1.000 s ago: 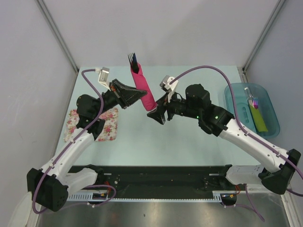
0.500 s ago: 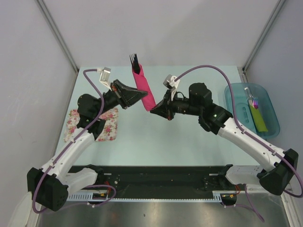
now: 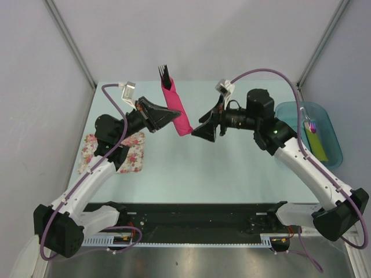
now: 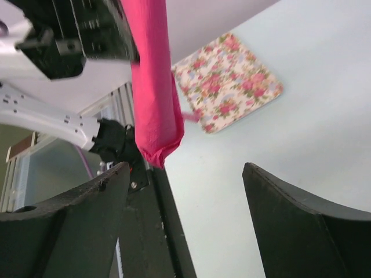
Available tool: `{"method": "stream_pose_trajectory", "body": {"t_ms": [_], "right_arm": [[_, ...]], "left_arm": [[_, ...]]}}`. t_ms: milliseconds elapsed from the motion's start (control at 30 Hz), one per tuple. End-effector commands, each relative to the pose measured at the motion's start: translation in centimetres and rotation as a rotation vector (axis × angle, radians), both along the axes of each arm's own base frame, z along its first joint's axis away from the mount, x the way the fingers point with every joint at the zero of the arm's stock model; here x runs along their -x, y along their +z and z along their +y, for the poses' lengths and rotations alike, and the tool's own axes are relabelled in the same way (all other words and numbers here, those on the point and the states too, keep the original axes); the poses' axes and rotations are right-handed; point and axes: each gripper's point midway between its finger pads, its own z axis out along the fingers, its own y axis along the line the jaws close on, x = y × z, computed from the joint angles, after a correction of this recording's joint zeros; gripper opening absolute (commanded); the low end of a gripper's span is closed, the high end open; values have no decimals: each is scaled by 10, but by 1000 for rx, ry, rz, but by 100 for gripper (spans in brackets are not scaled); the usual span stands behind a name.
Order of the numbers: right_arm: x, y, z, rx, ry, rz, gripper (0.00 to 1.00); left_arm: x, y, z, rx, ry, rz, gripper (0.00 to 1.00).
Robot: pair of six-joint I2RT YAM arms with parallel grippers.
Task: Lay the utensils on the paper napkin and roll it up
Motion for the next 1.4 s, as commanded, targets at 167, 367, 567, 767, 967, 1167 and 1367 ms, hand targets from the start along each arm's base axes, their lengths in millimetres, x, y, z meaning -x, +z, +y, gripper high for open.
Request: {"method": "stream_pose_trajectory", "body": {"t_ms": [167,367,567,767,967,1167,1367], "right_arm": [[5,70,-2,-157,40,-41,86],[6,78,19,-224,99,-33,82],[15,77,35,-249,138,-38,72],[13,70,42,-247,130,-43,54],[14,64,44,-236,128,-32,21],[5,64,36,-227,84,-24,0],[-12,57,19,-156,24,-5,0]], "left_arm": [[28,30,-4,42,-72,-160,0],[32,39,-7,58,-80,-176,0],[32,43,-7,74,-82,-171,0],[34,44,-7,78,-86,-164,0],[34,46,-6,85,-81,-163,0],[32,40,-7,68,-75,-152,4],[26,16,-7,13,-48,-131,58]]}}
